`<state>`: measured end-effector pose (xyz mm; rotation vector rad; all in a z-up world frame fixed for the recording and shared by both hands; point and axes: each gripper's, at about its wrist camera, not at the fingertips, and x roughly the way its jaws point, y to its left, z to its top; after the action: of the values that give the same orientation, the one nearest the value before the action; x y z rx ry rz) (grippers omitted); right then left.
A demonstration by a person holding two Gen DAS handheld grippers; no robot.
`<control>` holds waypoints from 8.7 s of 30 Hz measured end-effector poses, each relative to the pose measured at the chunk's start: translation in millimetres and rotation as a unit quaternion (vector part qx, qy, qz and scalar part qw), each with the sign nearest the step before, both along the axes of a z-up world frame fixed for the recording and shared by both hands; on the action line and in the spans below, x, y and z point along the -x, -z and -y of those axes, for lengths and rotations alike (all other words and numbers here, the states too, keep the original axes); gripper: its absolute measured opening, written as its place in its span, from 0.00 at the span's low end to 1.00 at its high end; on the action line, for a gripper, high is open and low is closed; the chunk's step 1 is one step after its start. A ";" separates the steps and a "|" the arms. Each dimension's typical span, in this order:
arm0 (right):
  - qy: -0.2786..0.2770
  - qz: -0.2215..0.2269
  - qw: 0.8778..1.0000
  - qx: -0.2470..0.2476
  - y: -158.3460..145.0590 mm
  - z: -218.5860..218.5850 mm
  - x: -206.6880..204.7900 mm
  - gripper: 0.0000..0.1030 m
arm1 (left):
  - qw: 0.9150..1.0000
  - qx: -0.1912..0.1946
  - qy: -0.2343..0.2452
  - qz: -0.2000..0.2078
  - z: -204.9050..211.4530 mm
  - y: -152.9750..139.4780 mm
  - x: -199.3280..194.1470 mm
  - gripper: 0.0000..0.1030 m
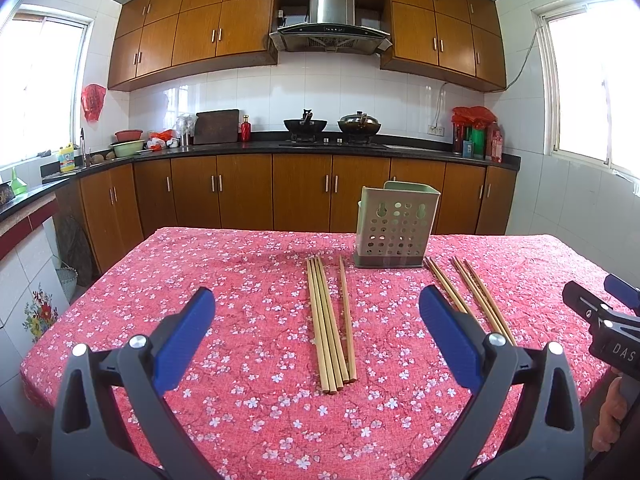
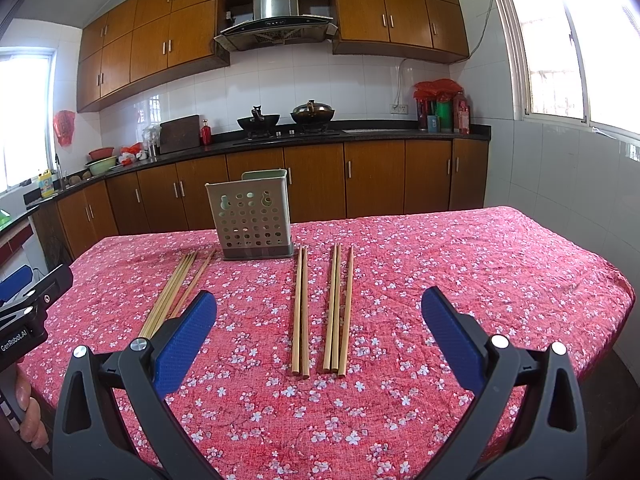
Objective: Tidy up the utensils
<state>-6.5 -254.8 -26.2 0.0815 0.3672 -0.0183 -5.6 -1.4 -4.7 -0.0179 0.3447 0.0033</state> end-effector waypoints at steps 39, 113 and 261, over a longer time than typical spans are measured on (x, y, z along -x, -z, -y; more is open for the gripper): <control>0.000 -0.001 1.000 -0.001 2.3 -0.7 -2.3 0.98 | 1.000 0.002 0.001 -0.005 -2.9 10.5 -10.7 0.96; 0.044 -0.244 0.969 -0.011 80.3 77.4 -207.1 0.08 | 0.961 0.001 0.002 -0.275 -60.4 98.9 -226.2 0.09; 0.026 -0.236 0.971 -0.033 85.6 78.7 -194.6 0.08 | 0.962 0.046 -0.016 -0.268 -62.2 93.0 -218.3 0.10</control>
<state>188.1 -333.5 -111.8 0.1531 0.8423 -0.0783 212.7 60.8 -97.8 -0.1166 0.8874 0.0237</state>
